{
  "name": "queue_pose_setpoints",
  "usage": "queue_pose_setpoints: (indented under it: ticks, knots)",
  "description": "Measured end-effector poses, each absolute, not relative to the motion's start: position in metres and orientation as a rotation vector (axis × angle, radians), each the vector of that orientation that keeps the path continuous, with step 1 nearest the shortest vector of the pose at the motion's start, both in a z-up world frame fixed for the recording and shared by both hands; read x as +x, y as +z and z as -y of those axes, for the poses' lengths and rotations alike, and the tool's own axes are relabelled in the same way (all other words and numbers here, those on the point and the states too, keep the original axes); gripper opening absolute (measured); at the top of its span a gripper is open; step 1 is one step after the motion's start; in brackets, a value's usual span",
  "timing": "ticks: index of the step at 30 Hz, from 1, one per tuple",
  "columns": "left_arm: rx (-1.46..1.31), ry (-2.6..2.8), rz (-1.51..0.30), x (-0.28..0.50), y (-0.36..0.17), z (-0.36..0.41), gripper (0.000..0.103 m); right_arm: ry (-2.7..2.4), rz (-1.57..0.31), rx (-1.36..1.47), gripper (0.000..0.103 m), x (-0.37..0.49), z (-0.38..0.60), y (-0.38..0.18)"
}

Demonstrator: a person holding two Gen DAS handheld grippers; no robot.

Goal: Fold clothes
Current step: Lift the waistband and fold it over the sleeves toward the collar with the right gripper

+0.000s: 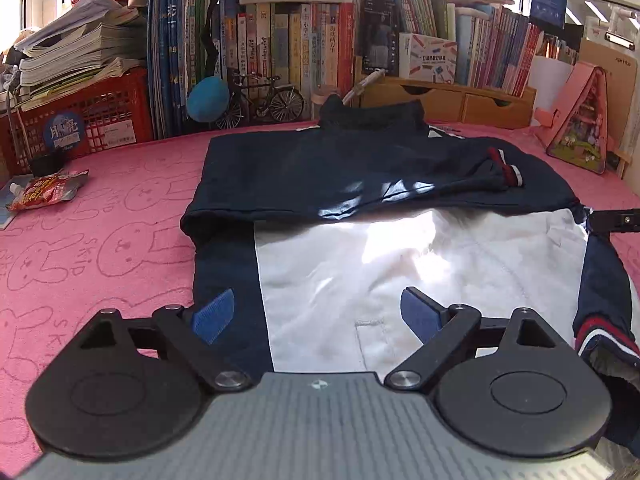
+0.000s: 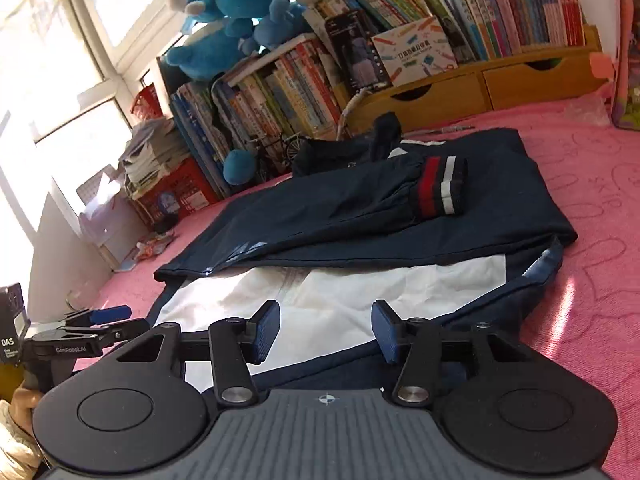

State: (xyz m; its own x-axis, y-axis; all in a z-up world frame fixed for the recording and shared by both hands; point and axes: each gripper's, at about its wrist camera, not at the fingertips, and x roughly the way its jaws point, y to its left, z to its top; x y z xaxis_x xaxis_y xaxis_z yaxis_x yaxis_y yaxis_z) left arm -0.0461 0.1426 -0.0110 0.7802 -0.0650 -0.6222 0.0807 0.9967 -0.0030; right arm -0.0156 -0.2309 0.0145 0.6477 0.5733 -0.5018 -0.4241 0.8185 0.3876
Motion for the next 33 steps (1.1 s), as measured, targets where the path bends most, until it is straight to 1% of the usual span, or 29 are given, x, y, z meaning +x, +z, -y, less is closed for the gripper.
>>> queue_pose_setpoints:
  ticks: [1, 2, 3, 4, 5, 6, 9, 12, 15, 18, 19, 20, 22, 23, 26, 33]
  knots:
    - [0.045, -0.074, -0.694, -0.044, -0.018, -0.14, 0.092, 0.6, -0.618, 0.172, 0.065, -0.028, 0.237, 0.025]
    - [0.045, -0.079, -0.696, -0.043, -0.021, -0.14, 0.092, 0.633, -0.578, 0.085, 0.076, -0.041, 0.243, 0.036]
    - [0.046, -0.085, -0.698, -0.042, -0.025, -0.14, 0.092, 0.665, -0.539, -0.028, 0.083, -0.054, 0.243, 0.046]
    - [0.046, -0.09, -0.7, -0.042, -0.027, -0.139, 0.092, 0.695, -0.498, -0.153, 0.095, -0.069, 0.241, 0.055]
    - [0.043, -0.09, -0.701, -0.041, -0.027, -0.139, 0.092, 0.718, -0.453, -0.312, 0.1, -0.086, 0.233, 0.062]
    - [0.042, -0.091, -0.702, -0.041, -0.027, -0.139, 0.092, 0.735, -0.413, -0.446, 0.1, -0.099, 0.224, 0.064]
    - [0.064, -0.085, -0.688, -0.043, -0.029, -0.135, 0.093, 0.837, -0.338, -0.696, 0.103, -0.127, 0.193, 0.057]
    - [0.064, -0.08, -0.682, -0.045, -0.029, -0.135, 0.093, 0.979, -0.342, -0.797, 0.103, -0.126, 0.161, 0.038]
    - [0.065, -0.078, -0.683, -0.047, -0.027, -0.136, 0.093, 1.008, -0.397, -0.814, 0.103, -0.105, 0.133, 0.018]
    - [0.082, -0.069, -0.674, -0.055, -0.022, -0.138, 0.093, 1.005, -0.54, -0.672, 0.102, -0.075, 0.115, 0.008]
    - [0.085, -0.067, -0.667, -0.058, -0.019, -0.14, 0.093, 0.994, -0.585, -0.608, 0.095, -0.068, 0.113, 0.007]
    - [0.089, -0.065, -0.658, -0.062, -0.016, -0.142, 0.093, 0.982, -0.63, -0.544, 0.07, -0.061, 0.111, 0.007]
    - [0.099, -0.058, -0.64, -0.07, -0.009, -0.147, 0.094, 0.955, -0.705, -0.429, 0.041, -0.049, 0.107, 0.006]
    - [0.104, -0.051, -0.631, -0.074, -0.006, -0.148, 0.095, 0.942, -0.696, -0.42, 0.037, -0.05, 0.106, 0.007]
    - [0.116, -0.028, -0.6, -0.086, 0.005, -0.155, 0.095, 0.9, -0.676, -0.385, 0.033, -0.049, 0.105, 0.015]
    - [0.098, -0.055, -0.533, -0.128, 0.034, -0.168, 0.096, 0.733, -0.643, -0.22, 0.028, -0.009, 0.127, 0.034]
